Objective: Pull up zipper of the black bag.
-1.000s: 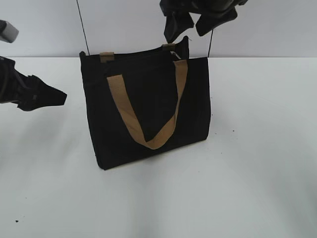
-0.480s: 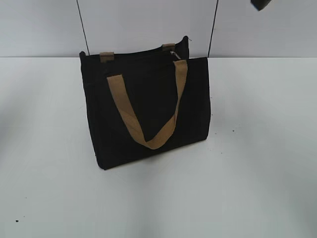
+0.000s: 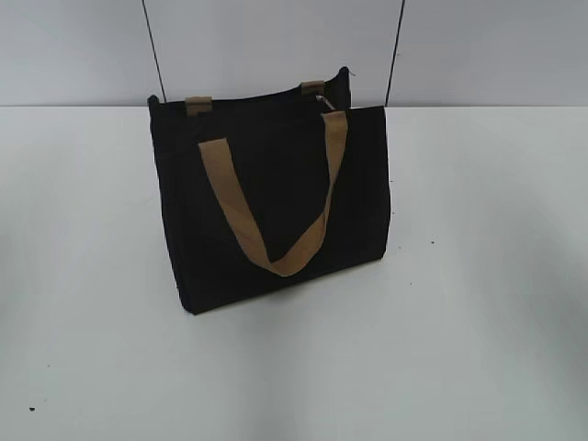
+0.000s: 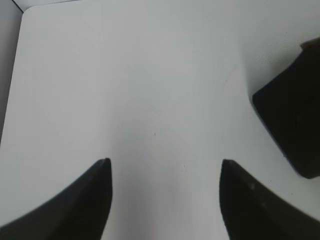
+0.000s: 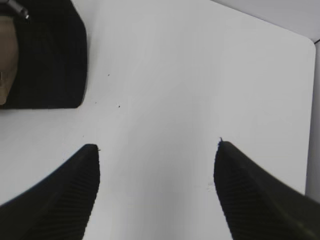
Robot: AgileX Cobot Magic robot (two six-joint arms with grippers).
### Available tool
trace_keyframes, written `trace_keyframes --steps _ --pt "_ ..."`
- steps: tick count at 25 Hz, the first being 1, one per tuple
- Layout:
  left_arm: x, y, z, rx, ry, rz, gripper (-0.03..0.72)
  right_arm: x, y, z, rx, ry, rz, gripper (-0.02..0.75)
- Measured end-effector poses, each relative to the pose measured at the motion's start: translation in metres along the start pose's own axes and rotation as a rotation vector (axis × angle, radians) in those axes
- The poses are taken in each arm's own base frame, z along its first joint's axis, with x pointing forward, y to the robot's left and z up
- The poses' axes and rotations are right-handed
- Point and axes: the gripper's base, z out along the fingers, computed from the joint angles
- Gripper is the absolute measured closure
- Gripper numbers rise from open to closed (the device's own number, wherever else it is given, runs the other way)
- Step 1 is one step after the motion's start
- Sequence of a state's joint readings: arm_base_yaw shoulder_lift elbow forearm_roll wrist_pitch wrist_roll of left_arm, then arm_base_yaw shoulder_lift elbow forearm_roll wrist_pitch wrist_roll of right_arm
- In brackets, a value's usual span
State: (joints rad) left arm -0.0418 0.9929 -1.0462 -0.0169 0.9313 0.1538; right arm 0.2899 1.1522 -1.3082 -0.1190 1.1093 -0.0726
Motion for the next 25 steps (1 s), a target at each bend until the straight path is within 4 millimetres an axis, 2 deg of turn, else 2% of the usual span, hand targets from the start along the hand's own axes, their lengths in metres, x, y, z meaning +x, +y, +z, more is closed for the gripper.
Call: trace_keyframes --steps 4,6,9,12,17,21,25 --pt "0.05 -0.009 -0.033 0.004 -0.071 -0.009 0.177 0.072 0.012 -0.001 -0.031 -0.017 0.001 0.193" --pt "0.074 -0.014 -0.04 0.019 -0.097 -0.02 0.177 0.107 0.017 -0.008 -0.048 -0.038 0.013 0.193" --pt "0.109 -0.023 -0.045 0.05 -0.136 -0.041 0.177 0.147 0.024 -0.006 -0.065 -0.032 0.022 0.193" --pt "0.14 -0.03 -0.05 0.075 -0.185 -0.055 0.177 0.178 0.028 -0.014 -0.063 -0.078 0.035 0.193" --pt "0.165 -0.035 -0.06 0.083 -0.242 -0.053 0.177 0.216 0.033 -0.025 -0.07 -0.151 0.052 0.193" --pt "0.177 -0.035 -0.064 0.066 -0.258 -0.04 0.177 0.237 0.037 -0.024 -0.087 -0.194 0.066 0.193" --pt "0.189 -0.036 -0.068 0.048 -0.285 -0.034 0.177 0.248 0.038 -0.032 -0.078 -0.275 0.07 0.193"
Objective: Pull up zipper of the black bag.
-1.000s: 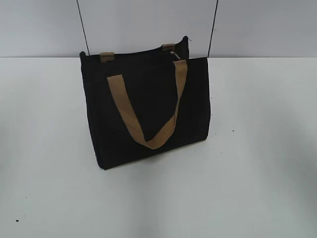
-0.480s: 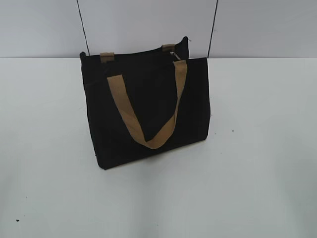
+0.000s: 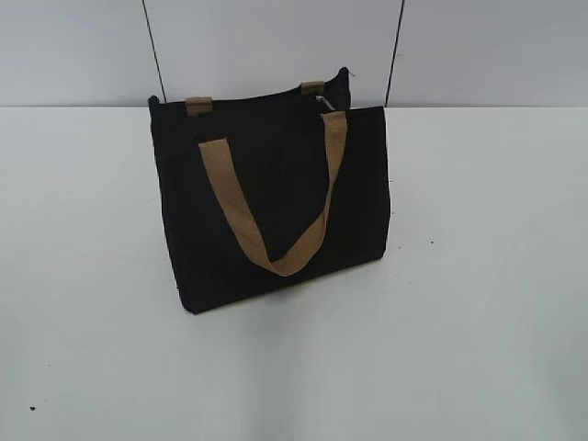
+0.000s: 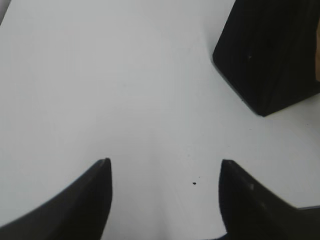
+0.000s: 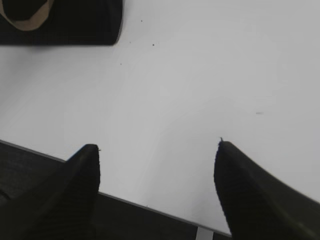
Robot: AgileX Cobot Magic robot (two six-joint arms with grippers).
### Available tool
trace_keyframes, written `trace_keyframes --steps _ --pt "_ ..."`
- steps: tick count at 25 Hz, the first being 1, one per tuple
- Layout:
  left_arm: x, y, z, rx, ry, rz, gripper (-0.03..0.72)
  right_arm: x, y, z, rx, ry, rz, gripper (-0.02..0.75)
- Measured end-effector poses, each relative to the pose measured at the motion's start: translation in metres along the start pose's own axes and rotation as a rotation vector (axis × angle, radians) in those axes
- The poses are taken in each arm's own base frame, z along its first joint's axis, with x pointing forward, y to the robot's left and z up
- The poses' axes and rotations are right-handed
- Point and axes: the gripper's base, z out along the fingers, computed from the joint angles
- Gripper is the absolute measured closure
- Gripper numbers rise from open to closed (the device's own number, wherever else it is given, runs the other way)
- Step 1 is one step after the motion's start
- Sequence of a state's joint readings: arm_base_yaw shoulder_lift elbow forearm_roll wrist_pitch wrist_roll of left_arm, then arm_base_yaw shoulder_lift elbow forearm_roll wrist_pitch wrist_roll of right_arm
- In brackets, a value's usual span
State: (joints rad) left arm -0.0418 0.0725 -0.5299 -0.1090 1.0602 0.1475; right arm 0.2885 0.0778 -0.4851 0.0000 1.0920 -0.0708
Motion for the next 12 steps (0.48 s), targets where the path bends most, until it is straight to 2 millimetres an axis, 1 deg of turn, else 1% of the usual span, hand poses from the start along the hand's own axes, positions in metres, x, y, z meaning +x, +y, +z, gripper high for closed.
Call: trace_keyframes --steps 3,6,12 --pt "0.0047 0.002 -0.0067 -0.037 -0.042 -0.025 0.178 0.006 0.0004 -0.0088 0.005 -0.07 0.001 0.193" --pt "0.0078 0.004 -0.0104 -0.068 -0.067 -0.047 0.18 0.0078 0.0006 -0.0102 0.006 -0.078 0.004 0.193" --pt "0.0083 0.0051 -0.0109 -0.08 -0.068 -0.048 0.183 0.008 0.0016 -0.0102 -0.005 -0.075 0.009 0.193"
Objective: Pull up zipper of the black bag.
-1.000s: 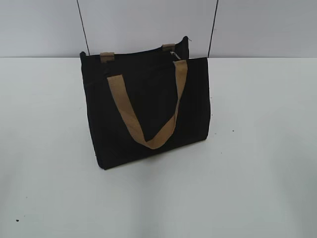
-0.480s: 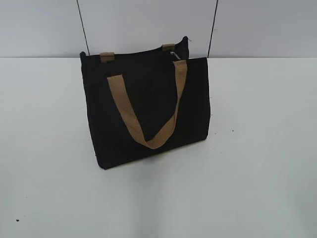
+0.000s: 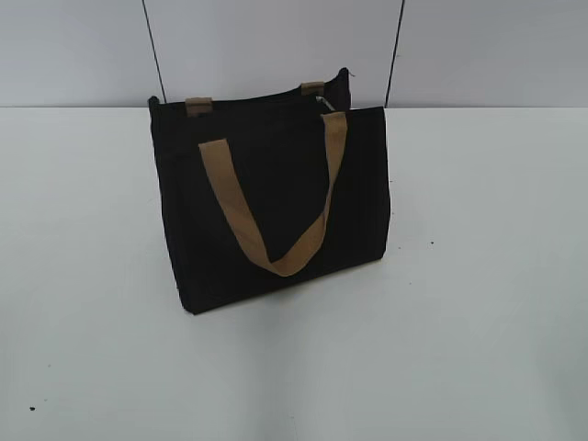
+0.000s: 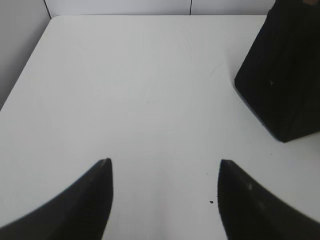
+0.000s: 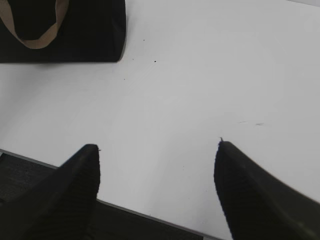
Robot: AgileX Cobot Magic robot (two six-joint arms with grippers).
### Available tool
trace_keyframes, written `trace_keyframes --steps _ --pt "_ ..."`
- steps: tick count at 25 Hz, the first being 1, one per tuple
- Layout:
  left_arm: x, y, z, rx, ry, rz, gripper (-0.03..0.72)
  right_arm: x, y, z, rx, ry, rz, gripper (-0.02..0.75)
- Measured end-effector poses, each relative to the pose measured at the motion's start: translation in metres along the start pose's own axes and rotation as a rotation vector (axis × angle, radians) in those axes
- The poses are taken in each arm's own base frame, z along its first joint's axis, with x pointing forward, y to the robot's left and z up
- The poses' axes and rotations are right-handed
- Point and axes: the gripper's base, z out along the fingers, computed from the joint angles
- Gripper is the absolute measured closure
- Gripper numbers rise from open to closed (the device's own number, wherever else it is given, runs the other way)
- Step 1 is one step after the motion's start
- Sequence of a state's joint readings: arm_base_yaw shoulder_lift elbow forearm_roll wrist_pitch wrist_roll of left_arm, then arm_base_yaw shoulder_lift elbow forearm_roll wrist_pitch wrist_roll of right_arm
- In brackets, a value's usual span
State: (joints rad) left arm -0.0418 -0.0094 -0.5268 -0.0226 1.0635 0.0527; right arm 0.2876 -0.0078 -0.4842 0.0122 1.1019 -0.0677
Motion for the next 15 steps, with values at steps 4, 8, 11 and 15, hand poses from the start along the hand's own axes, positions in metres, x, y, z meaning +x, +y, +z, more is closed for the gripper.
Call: trace_keyframes --steps 4,8,11,15 --pt "0.0 0.0003 0.0 -0.003 0.0 0.001 0.185 0.0 0.0001 0.0 -0.001 0.0 0.001 0.193" --pt "0.0 0.0003 0.0 -0.003 0.0 0.001 0.185 -0.0001 0.0007 0.0 0.015 0.001 0.014 0.194" --pt "0.0 0.0003 0.0 -0.003 0.0 0.001 0.185 -0.0002 0.0013 0.0002 0.082 0.004 0.055 0.194" --pt "0.0 0.0003 0.0 -0.003 0.0 0.001 0.185 -0.0004 0.0021 0.0005 0.2 0.01 0.123 0.194"
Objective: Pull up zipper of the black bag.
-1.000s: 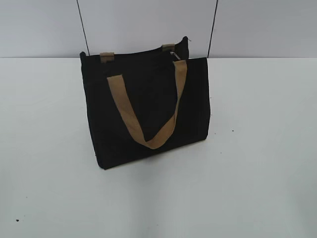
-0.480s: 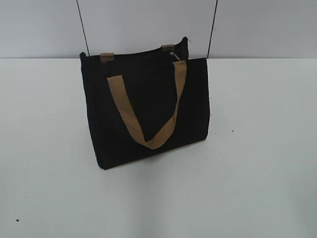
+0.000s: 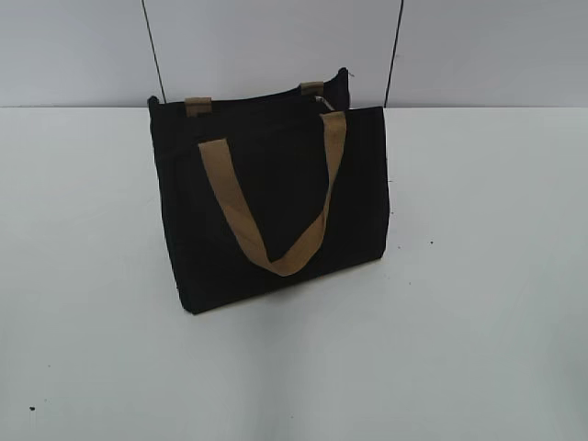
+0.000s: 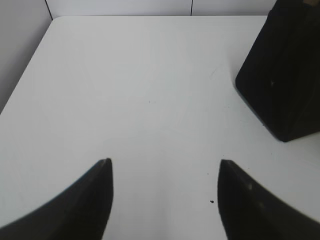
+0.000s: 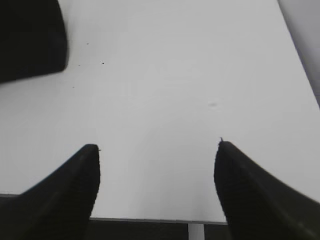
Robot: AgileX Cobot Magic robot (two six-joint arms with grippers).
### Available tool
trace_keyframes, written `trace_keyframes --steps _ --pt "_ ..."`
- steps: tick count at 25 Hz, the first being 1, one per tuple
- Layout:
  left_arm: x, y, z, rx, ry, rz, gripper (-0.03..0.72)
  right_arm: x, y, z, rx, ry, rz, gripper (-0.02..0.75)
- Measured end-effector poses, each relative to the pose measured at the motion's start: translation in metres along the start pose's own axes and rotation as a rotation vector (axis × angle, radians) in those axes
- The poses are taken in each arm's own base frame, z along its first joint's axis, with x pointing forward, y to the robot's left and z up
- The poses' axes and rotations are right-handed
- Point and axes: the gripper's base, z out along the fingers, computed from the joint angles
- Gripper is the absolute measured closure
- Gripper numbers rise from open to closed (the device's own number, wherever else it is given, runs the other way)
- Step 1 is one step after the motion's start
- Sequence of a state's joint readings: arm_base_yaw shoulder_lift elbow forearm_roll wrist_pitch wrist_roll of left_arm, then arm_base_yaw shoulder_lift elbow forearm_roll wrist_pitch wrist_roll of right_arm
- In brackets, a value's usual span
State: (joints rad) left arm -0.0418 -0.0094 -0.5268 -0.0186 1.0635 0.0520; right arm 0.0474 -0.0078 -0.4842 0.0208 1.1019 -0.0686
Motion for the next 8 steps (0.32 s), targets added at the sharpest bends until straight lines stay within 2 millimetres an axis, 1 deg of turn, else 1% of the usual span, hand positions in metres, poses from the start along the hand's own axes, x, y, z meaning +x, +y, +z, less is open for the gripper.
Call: trace_keyframes --steps 3,8 --pt "0.0 0.0 0.0 0.0 0.0 0.0 0.185 -0.0001 0.0003 0.0001 0.048 0.002 0.028 0.194" --pt "0.0 0.0 0.0 0.0 0.0 0.0 0.188 -0.0001 0.0004 0.0001 0.054 0.003 0.032 0.194"
